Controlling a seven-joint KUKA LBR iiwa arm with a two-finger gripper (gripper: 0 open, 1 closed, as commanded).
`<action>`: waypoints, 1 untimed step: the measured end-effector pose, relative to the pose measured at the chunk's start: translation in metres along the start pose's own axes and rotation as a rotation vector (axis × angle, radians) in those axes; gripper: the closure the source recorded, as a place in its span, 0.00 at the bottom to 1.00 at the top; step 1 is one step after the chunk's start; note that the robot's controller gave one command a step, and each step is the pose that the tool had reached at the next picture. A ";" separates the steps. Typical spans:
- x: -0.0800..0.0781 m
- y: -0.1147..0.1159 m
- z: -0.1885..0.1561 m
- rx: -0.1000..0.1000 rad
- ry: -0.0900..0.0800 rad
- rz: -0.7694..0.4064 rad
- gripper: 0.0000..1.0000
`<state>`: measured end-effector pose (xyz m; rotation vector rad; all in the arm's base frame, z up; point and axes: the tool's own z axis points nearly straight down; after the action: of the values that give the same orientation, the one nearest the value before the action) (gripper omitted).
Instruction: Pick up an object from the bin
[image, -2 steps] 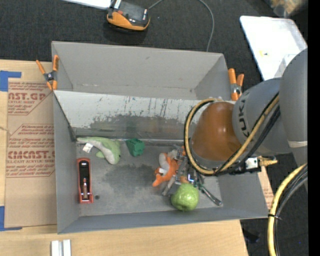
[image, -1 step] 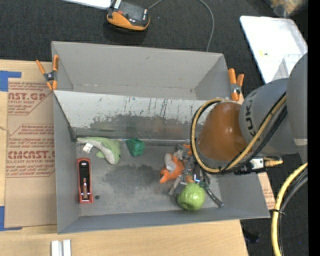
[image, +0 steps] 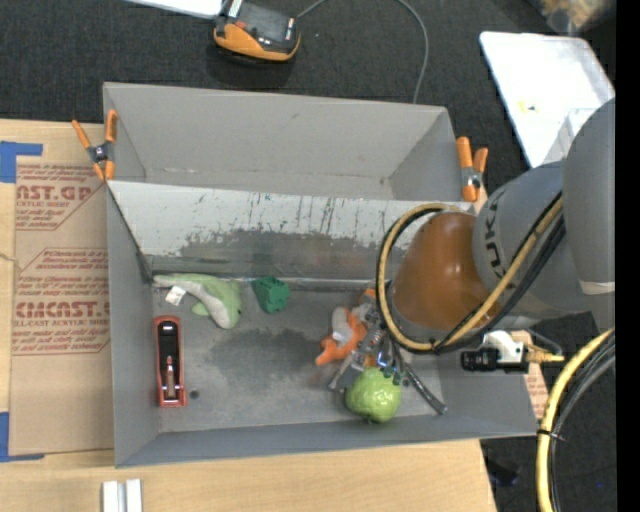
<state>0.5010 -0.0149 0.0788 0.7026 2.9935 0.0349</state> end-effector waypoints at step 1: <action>-0.001 -0.026 0.003 -0.004 -0.013 -0.025 1.00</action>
Offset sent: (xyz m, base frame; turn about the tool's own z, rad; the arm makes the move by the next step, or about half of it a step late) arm 0.0000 0.0000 0.0000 0.0000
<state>0.4901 -0.0388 0.0748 0.6617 2.9883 0.0342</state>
